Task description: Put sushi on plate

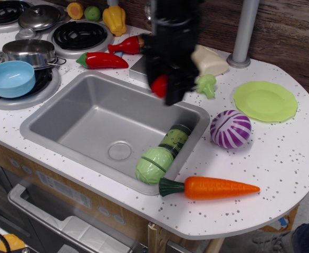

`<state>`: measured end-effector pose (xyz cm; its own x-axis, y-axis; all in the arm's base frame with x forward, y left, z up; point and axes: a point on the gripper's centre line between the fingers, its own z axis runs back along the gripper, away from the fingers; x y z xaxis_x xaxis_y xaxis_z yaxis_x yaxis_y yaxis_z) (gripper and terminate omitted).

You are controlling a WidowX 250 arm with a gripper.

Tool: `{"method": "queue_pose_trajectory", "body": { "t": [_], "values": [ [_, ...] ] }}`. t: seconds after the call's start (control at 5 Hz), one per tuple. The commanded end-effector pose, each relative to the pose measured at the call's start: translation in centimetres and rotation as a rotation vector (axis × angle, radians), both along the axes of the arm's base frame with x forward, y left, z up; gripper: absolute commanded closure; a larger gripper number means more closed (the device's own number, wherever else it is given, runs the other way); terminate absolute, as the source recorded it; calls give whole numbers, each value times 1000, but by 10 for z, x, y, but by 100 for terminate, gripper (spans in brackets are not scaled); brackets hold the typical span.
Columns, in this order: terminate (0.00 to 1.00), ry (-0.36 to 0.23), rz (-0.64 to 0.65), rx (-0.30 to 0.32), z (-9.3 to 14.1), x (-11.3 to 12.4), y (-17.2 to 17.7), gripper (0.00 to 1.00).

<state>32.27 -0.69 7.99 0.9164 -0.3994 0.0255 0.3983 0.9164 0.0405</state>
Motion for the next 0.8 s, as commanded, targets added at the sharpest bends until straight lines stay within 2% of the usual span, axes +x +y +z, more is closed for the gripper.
{"method": "queue_pose_trajectory", "body": {
  "t": [0.0,0.2,0.6],
  "values": [
    [0,-94,-2,-8,19,43,-36,100],
    [0,-137,-6,-12,15,68,-55,100],
    [0,-184,-37,-13,2,99,-82,100]
  ]
}}
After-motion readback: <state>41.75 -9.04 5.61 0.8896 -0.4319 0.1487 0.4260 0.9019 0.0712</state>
